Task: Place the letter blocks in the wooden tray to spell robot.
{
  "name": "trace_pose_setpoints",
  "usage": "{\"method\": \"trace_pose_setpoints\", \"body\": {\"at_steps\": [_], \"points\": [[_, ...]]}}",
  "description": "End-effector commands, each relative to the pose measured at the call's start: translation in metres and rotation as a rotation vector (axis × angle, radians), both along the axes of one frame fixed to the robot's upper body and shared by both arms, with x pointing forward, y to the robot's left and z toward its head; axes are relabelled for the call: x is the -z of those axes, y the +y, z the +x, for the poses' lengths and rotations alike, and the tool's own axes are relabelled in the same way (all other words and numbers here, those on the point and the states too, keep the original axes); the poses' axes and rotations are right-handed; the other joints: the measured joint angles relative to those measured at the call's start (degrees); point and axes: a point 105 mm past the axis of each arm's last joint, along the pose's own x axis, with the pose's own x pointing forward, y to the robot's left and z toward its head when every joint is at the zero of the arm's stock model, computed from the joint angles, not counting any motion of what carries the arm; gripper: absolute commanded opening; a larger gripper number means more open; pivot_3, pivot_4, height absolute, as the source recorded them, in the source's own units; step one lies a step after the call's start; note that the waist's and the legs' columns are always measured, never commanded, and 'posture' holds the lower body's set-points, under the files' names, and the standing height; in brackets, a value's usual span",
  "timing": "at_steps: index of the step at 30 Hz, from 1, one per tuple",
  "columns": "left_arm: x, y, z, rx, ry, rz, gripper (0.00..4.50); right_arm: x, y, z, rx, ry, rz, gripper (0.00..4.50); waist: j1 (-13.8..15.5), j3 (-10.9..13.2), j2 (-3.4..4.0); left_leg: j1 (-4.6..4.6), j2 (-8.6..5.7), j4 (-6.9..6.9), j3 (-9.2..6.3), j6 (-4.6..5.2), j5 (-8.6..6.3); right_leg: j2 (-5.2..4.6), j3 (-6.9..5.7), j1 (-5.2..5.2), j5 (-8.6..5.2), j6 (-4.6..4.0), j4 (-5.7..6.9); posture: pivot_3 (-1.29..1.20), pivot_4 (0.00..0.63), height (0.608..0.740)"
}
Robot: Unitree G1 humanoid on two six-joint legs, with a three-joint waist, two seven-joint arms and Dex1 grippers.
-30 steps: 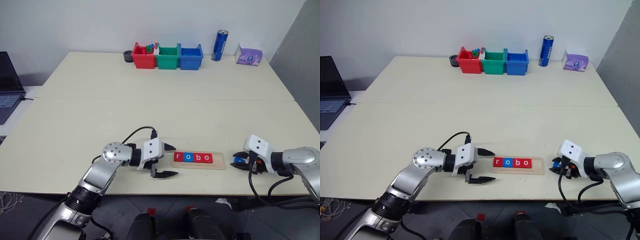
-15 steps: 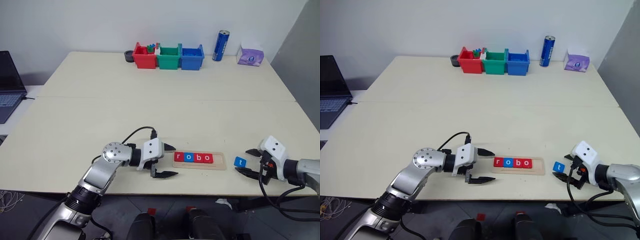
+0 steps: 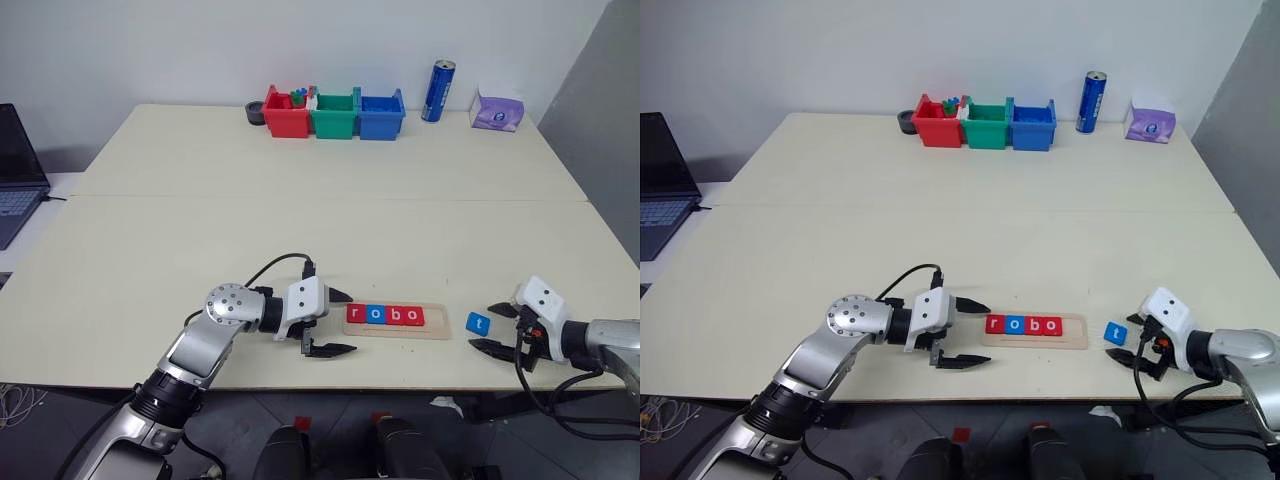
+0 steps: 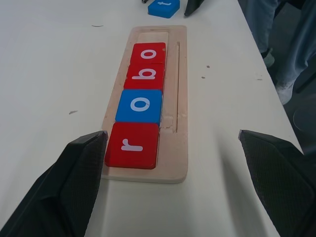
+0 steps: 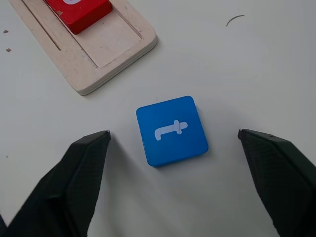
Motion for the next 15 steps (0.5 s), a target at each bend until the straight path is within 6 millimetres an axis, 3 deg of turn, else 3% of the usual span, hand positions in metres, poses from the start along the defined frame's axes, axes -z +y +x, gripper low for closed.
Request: {"method": "trace_pose_setpoints", "body": {"at_steps": [1, 6, 11, 15], "points": [[-0.007, 0.0, 0.0, 0.008, -0.03, -0.007, 4.5, -0.006, 0.002, 0.002, -0.026, -0.012, -0.006, 3.26, 0.0, 0.0, 0.0, 0.0, 0.0, 0.0, -0.01, 0.0, 0.0, 0.0, 0.01, 0.0, 0.0, 0.0, 0.0, 0.0, 0.15, 0.74], [-0.006, 0.002, 0.0, 0.001, -0.028, -0.002, 4.5, -0.012, 0.006, 0.005, -0.042, -0.026, 0.013, 1.45, 0.0, 0.0, 0.0, 0.0, 0.0, 0.0, -0.01, 0.0, 0.0, 0.0, 0.0, 0.0, 0.0, 0.0, 0.0, 0.0, 0.15, 0.74], [-0.005, 0.011, 0.003, -0.037, -0.021, 0.004, 4.5, -0.035, 0.03, 0.004, -0.163, -0.072, 0.031, 1.46, -0.1, 0.0, 0.01, 0.01, 0.01, 0.0, -0.04, 0.0, 0.0, 0.0, 0.01, -0.01, 0.0, 0.0, 0.01, 0.0, 0.15, 0.74], [-0.005, 0.021, 0.006, -0.068, -0.02, 0.012, 4.5, -0.036, 0.052, -0.001, -0.305, -0.066, -0.037, 1.46, 0.0, 0.0, 0.0, 0.01, 0.01, 0.0, -0.06, 0.0, 0.0, 0.01, -0.01, -0.01, 0.0, 0.0, 0.02, 0.0, 0.15, 0.74]]}}
